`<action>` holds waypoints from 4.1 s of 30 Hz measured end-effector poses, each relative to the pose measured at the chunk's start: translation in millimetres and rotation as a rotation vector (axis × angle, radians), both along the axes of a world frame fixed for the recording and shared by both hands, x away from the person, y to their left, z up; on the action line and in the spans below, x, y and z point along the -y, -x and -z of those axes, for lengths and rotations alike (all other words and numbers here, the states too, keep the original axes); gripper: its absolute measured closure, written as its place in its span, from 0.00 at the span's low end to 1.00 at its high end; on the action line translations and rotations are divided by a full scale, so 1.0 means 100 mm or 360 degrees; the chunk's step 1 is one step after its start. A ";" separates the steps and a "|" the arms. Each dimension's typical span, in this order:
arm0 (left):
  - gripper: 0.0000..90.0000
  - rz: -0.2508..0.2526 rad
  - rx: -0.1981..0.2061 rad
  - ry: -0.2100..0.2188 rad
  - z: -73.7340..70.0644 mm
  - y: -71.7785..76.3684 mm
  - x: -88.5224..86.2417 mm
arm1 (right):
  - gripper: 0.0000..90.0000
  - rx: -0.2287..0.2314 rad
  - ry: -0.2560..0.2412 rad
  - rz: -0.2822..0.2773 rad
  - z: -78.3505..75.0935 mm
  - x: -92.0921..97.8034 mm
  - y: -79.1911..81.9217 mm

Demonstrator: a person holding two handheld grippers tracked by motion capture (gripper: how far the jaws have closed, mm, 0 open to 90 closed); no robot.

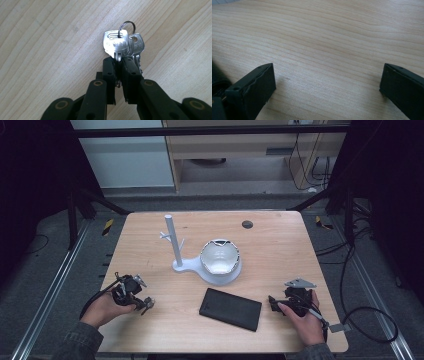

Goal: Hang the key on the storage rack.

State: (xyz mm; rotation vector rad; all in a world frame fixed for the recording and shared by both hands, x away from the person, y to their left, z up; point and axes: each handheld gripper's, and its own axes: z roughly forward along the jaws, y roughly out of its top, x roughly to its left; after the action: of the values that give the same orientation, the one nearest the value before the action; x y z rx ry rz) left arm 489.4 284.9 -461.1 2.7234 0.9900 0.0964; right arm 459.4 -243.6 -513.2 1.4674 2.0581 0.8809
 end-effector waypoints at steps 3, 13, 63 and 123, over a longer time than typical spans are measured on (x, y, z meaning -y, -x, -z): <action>0.92 -0.0009 -0.0006 -0.0013 -0.01 0.00 -0.01 | 0.00 0.0001 0.0000 -0.0002 0.00 0.00 0.00; 0.98 -0.0030 0.0029 -0.0029 -0.08 0.02 -0.07 | 0.00 0.0000 -0.0001 -0.0001 0.00 0.00 0.00; 0.98 0.0006 0.0284 0.0019 -1.44 -0.13 0.11 | 0.00 -0.0007 -0.0005 0.0013 0.00 -0.02 -0.06; 0.98 0.0076 0.0350 -0.0189 -2.19 -0.54 0.78 | 0.01 0.0003 0.0001 0.0013 0.00 -0.02 -0.06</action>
State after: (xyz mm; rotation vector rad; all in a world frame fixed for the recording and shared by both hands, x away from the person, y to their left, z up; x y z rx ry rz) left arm 543.1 207.3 -242.5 2.7644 0.8819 0.4488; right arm 465.5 -241.3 -513.2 1.4733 2.0492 0.8784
